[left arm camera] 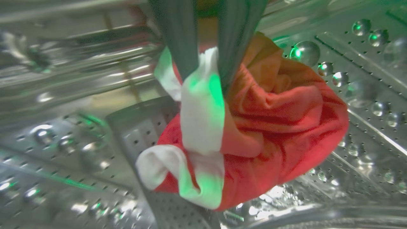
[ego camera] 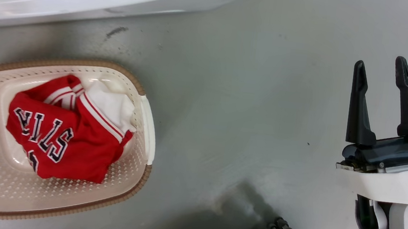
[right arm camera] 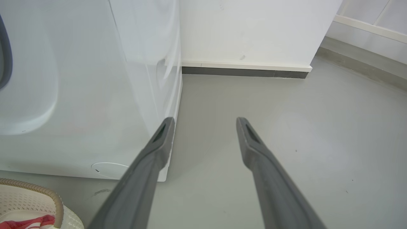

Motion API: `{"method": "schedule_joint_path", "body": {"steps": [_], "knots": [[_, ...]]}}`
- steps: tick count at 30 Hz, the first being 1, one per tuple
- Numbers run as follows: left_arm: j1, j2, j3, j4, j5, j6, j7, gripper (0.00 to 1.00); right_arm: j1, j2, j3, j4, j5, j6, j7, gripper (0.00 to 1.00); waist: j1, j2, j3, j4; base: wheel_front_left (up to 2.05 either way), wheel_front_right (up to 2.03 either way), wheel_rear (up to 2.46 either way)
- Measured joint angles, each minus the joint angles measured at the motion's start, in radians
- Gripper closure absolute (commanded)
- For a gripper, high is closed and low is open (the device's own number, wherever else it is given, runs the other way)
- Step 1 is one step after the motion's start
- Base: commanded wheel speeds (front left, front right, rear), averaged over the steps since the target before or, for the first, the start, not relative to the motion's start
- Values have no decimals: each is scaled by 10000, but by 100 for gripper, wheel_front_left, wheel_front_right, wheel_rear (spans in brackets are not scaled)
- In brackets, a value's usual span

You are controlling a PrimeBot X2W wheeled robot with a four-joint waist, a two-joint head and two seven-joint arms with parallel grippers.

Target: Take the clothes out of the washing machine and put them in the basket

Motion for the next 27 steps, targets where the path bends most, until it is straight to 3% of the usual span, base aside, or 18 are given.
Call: {"method": "schedule_joint_path", "body": {"steps": [14,27], "knots": [[2327,-1112,-297,-370,-593,-153,-2851,100,107,4,-102,238,-656,0,0,0,0,0,-1486,951,0,0,0],[4757,-1551,-142,-740,-1383,-196,-5653,100,883,6,-86,554,-1162,0,0,0,-1,1,-3301,1707,0,0,0]]}}
